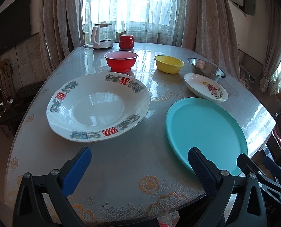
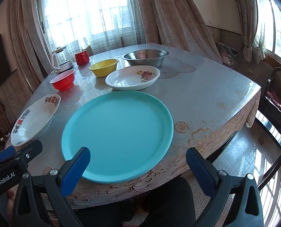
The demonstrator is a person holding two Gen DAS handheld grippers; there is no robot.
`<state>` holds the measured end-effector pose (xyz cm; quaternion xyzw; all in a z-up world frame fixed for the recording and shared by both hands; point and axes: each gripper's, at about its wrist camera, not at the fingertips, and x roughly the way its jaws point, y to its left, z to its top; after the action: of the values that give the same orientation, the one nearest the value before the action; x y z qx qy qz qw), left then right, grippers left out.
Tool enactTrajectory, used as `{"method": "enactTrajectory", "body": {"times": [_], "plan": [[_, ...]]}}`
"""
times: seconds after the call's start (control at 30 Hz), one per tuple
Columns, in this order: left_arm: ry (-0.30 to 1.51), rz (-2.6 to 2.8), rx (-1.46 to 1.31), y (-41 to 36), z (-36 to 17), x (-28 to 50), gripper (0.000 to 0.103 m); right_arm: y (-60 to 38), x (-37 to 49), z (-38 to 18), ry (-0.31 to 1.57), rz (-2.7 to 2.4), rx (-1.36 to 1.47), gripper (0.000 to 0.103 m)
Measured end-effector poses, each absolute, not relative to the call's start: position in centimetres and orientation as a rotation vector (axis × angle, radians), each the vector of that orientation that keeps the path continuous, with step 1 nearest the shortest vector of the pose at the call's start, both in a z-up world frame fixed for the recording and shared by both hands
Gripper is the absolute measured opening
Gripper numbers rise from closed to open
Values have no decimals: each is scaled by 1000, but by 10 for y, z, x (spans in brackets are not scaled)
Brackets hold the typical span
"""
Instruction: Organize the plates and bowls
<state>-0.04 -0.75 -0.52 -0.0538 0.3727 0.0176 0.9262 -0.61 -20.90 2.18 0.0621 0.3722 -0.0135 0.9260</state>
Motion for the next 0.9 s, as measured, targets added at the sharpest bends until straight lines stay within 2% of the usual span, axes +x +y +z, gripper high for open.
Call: {"method": "enactTrajectory", "body": {"times": [0.43, 0.6, 0.67, 0.8, 0.9], "plan": [[775, -92, -185, -7, -5, 5, 103, -230, 0, 24, 738, 27, 208, 103], [771, -139, -132, -19, -2, 12, 103, -248, 13, 22, 755, 45, 236, 102], [759, -165, -83, -29, -1, 13, 102, -257, 19, 20, 755, 23, 223, 95], [772, -198, 25, -49, -6, 18, 101, -274, 34, 13, 781, 30, 244, 90], [832, -225, 18, -52, -15, 28, 96, -281, 42, 6, 800, 38, 246, 80]]}}
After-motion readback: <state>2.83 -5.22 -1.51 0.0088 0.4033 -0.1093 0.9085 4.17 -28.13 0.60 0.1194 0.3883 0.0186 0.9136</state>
